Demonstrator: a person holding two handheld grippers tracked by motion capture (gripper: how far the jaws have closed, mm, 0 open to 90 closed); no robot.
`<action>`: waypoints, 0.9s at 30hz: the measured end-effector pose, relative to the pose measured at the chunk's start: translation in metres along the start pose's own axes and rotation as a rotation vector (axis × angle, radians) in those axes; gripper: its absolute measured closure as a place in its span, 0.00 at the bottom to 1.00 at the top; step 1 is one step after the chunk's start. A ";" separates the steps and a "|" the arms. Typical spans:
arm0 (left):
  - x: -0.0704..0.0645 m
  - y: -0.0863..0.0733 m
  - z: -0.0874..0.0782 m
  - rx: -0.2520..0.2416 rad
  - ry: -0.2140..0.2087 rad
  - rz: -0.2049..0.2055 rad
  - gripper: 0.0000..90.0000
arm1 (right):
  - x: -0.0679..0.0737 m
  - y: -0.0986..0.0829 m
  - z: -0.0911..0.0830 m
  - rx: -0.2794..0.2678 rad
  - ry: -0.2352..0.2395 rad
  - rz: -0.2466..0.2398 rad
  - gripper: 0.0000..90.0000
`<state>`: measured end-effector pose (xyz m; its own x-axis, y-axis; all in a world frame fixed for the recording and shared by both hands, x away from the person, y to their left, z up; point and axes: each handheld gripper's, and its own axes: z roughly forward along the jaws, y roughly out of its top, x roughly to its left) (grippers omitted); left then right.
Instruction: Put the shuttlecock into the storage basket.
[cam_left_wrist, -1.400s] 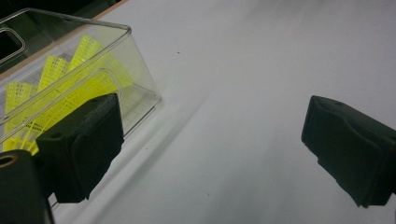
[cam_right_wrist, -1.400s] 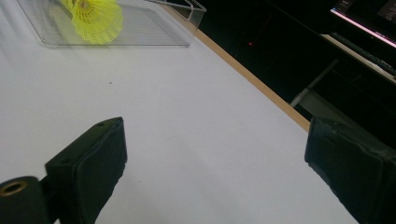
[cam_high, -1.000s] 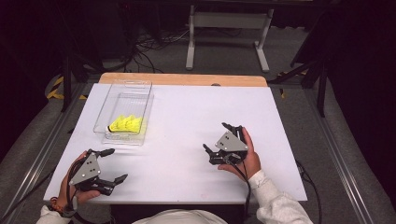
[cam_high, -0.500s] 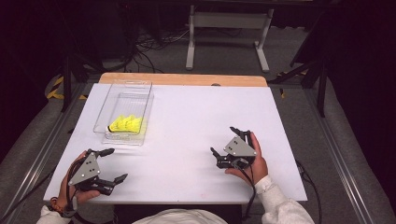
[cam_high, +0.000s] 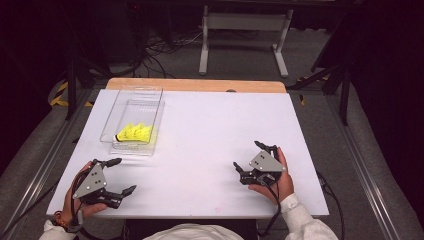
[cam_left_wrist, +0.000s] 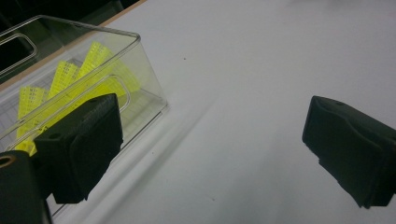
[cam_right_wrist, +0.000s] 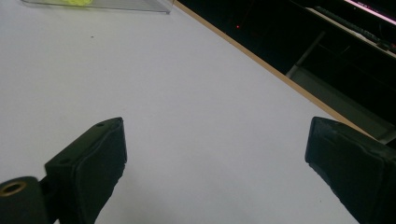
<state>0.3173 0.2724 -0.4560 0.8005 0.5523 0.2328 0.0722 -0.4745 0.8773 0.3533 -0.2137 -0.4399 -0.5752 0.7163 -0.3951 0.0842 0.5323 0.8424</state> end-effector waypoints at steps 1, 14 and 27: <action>0.000 0.000 0.000 0.000 0.006 0.004 0.07 | 0.000 -0.001 -0.001 0.000 0.003 0.002 0.07; 0.001 0.001 0.001 -0.002 0.032 0.006 0.06 | -0.004 -0.024 -0.021 0.012 0.018 0.051 0.05; 0.001 0.003 0.000 -0.040 0.091 0.005 0.04 | 0.001 -0.034 -0.029 0.004 0.033 0.063 0.05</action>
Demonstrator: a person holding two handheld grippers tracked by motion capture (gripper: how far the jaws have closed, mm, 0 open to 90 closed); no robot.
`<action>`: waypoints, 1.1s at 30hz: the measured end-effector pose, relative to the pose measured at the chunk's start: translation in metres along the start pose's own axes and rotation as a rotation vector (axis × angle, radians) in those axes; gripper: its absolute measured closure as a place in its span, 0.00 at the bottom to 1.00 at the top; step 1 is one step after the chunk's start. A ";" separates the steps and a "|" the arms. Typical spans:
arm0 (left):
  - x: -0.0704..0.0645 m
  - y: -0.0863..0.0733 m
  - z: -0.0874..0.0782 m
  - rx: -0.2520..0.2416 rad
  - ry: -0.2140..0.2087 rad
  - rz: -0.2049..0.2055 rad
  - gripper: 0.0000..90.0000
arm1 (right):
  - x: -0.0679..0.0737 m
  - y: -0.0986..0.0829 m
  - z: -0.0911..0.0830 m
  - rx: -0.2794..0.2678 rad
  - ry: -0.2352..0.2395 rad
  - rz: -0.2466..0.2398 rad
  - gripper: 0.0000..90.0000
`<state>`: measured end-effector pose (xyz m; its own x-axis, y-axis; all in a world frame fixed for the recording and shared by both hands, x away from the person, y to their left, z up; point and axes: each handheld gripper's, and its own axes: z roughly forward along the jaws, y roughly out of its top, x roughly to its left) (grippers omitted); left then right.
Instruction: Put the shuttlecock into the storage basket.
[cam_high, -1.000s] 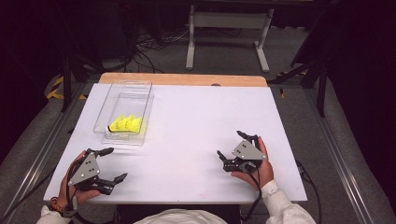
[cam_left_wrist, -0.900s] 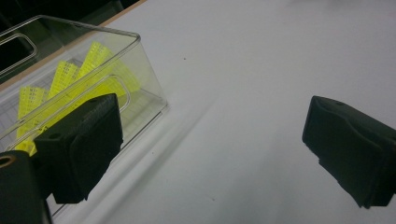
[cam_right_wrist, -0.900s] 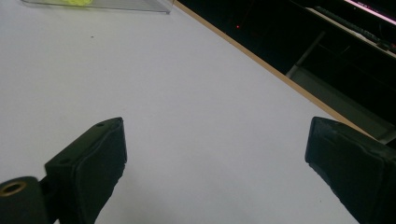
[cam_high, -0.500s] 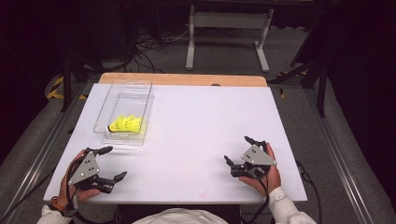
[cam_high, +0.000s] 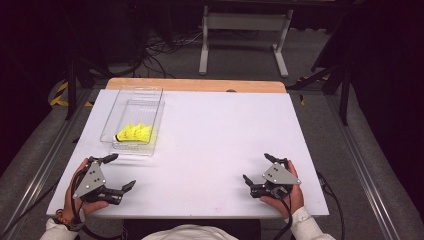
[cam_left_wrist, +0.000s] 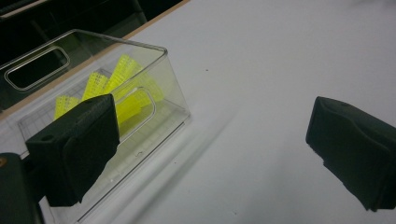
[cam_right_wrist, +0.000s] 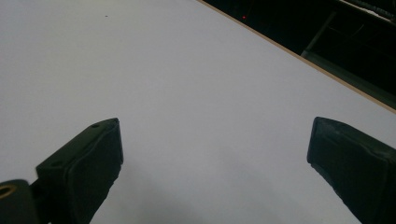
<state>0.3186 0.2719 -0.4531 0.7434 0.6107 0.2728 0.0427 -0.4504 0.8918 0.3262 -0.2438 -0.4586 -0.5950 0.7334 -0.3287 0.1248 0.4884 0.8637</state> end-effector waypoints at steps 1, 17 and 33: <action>0.000 0.000 0.000 -0.001 0.003 -0.002 0.04 | 0.000 0.000 0.000 -0.001 -0.003 -0.002 0.05; 0.001 -0.001 -0.002 -0.020 0.003 0.000 0.04 | 0.003 0.005 -0.001 -0.019 -0.018 -0.005 0.05; 0.001 -0.001 -0.001 -0.021 -0.003 -0.009 0.04 | 0.003 0.006 -0.002 -0.029 -0.023 -0.007 0.06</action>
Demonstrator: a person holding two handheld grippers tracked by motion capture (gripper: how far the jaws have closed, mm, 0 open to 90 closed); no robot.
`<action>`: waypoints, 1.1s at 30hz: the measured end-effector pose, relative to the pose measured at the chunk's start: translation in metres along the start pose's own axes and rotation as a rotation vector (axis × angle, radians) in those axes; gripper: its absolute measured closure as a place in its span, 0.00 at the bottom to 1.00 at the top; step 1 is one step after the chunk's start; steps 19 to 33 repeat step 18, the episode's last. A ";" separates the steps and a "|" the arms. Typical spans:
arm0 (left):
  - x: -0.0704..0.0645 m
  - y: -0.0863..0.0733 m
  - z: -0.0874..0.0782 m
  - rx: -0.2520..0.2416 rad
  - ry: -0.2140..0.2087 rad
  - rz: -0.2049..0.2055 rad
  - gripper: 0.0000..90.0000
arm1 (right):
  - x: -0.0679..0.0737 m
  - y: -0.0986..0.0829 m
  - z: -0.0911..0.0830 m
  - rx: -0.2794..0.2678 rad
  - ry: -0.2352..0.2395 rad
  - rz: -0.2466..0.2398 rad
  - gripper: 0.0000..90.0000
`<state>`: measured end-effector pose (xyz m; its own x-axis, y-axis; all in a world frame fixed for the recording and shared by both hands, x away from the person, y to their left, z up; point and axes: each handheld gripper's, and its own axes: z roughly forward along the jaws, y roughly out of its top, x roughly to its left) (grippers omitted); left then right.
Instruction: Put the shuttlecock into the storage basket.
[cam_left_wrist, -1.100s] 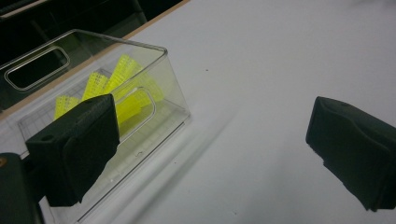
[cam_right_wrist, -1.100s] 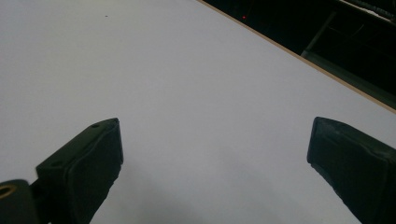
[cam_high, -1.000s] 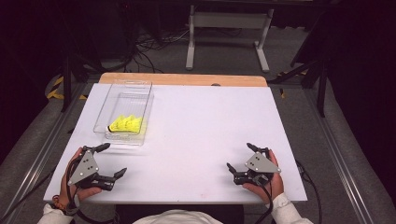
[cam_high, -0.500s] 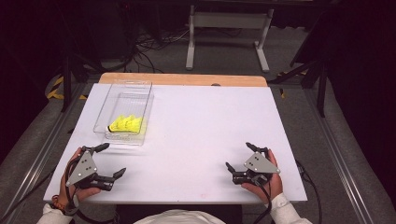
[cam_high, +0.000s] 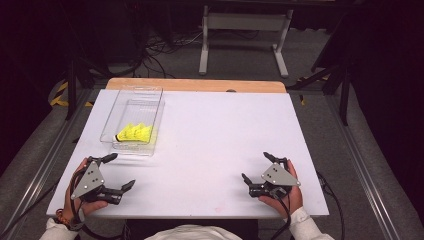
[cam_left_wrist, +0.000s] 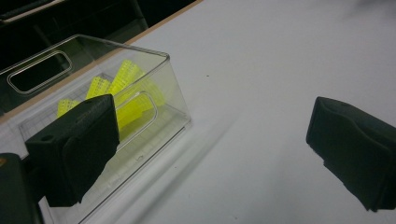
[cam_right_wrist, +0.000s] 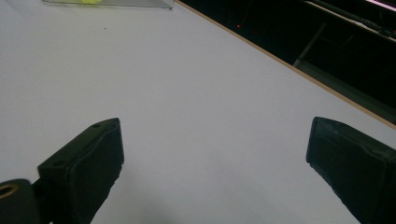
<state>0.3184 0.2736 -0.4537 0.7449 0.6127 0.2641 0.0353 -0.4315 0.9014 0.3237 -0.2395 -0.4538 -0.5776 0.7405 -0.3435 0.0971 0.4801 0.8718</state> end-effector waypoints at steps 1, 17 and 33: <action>0.000 0.000 0.000 0.000 0.000 -0.003 0.04 | 0.000 0.000 0.000 0.000 0.000 0.000 0.06; 0.003 -0.001 0.004 0.017 0.004 -0.018 0.04 | -0.002 -0.001 0.001 0.008 -0.007 0.000 0.06; 0.003 -0.001 0.004 0.017 0.004 -0.018 0.04 | -0.002 -0.001 0.001 0.009 -0.007 0.000 0.06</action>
